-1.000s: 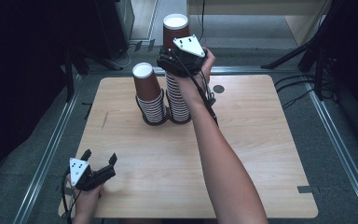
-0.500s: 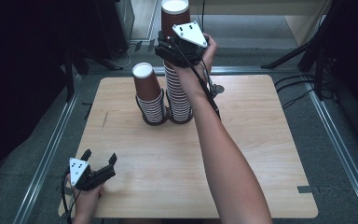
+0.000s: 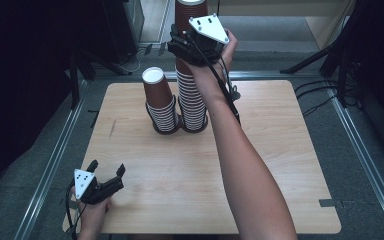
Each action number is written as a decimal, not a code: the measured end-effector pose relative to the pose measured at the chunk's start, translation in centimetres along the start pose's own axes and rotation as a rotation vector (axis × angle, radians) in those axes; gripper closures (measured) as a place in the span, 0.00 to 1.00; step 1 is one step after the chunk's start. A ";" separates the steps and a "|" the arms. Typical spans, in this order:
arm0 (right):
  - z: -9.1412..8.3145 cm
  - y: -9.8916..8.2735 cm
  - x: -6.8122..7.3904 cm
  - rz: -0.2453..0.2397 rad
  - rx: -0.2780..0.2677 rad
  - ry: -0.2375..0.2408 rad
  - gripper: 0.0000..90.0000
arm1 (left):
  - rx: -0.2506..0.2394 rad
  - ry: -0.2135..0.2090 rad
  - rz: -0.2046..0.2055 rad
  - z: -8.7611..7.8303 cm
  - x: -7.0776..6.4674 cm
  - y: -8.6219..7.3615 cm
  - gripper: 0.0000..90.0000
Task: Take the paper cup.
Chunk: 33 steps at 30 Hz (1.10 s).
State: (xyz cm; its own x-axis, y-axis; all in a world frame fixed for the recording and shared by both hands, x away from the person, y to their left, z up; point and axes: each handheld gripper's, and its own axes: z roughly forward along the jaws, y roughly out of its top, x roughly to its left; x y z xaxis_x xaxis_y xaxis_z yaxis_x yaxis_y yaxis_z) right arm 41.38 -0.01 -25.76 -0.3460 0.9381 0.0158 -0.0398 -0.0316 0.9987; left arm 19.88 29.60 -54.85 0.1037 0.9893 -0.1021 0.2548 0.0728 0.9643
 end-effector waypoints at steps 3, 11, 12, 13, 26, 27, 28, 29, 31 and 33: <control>-0.3 0.3 0.1 -0.003 -0.007 0.004 0.14 | -0.001 0.000 0.003 0.0 0.0 0.0 0.03; -0.5 1.6 0.0 -0.005 -0.015 0.020 0.14 | 0.002 0.001 0.006 0.0 0.0 0.0 0.03; -0.5 1.8 -0.1 -0.001 -0.016 0.020 0.14 | 0.000 0.001 0.006 0.0 -0.1 0.0 0.03; -0.5 2.1 -0.3 0.004 -0.021 0.018 0.14 | 0.002 0.001 0.006 0.0 -0.1 0.0 0.03; -2.0 2.9 -0.9 0.001 -0.046 0.022 0.14 | 0.003 0.000 0.008 0.0 0.0 0.0 0.03; -2.3 2.9 -1.0 -0.004 -0.049 0.024 0.14 | 0.003 0.000 0.008 0.0 -0.1 0.0 0.03; -2.5 2.9 -1.1 -0.007 -0.052 0.025 0.14 | 0.004 -0.001 0.010 0.0 0.0 0.0 0.03; -2.7 2.8 -1.2 -0.014 -0.053 0.027 0.14 | 0.005 -0.001 0.010 0.0 -0.1 0.0 0.03; -3.3 2.6 -1.4 -0.019 -0.054 0.029 0.14 | 0.006 0.000 0.012 0.0 -0.1 0.0 0.03; -3.8 2.4 -1.7 -0.027 -0.054 0.028 0.14 | 0.005 0.001 0.014 0.0 -0.1 0.0 0.03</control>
State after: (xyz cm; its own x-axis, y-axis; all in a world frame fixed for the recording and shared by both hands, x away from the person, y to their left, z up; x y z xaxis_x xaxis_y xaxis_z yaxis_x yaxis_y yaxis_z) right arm 38.27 -3.01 -23.61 -0.3700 0.9289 -0.0135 -0.0995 -0.0252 0.9947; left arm 19.89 29.49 -54.85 0.1068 0.9904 -0.0880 0.2583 0.0579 0.9643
